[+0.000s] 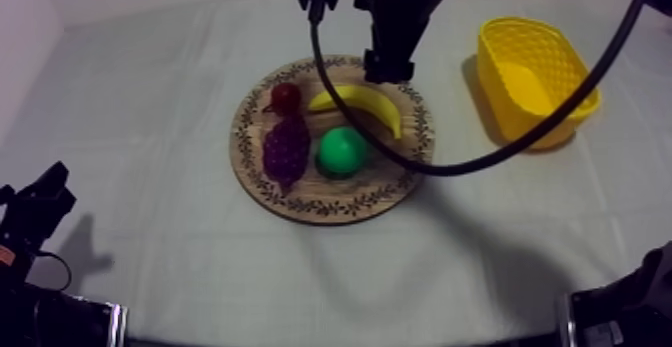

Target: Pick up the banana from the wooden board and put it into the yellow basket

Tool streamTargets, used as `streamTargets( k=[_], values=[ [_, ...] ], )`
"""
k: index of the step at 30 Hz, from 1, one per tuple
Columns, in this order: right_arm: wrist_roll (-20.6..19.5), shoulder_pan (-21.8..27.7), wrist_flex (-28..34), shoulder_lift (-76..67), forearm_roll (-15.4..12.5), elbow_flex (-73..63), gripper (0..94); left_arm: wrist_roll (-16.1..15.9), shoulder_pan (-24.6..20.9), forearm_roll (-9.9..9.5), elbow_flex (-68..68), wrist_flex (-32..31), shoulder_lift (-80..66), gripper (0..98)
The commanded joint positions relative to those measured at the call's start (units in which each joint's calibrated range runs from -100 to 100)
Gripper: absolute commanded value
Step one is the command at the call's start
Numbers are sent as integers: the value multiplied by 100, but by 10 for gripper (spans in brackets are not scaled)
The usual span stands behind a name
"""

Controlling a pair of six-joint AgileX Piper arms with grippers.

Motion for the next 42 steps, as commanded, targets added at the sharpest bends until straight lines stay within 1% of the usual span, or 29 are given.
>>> streamTargets(
  k=[1, 16, 29, 36, 38, 42],
  values=[
    [-24, -14, -13, 67, 13, 11, 912, 0, 3, 2, 3, -2, -3, 1],
    [-257, 40, -88, 1268, 178, -461, 909, -4, 3, 2, 3, -2, -3, 1],
    [-331, 102, 11, 2289, 164, -1208, 910, -4, 3, 2, 3, -2, -3, 1],
    [-344, 127, -34, 2617, 155, -1357, 908, -4, 3, 2, 3, -2, -3, 1],
    [-342, 130, -40, 2648, 129, -1356, 887, -4, 3, 2, 3, -2, -3, 1],
    [-371, 132, -76, 2668, 99, -1345, 806, -4, 3, 2, 3, -2, -3, 1]
  ],
)
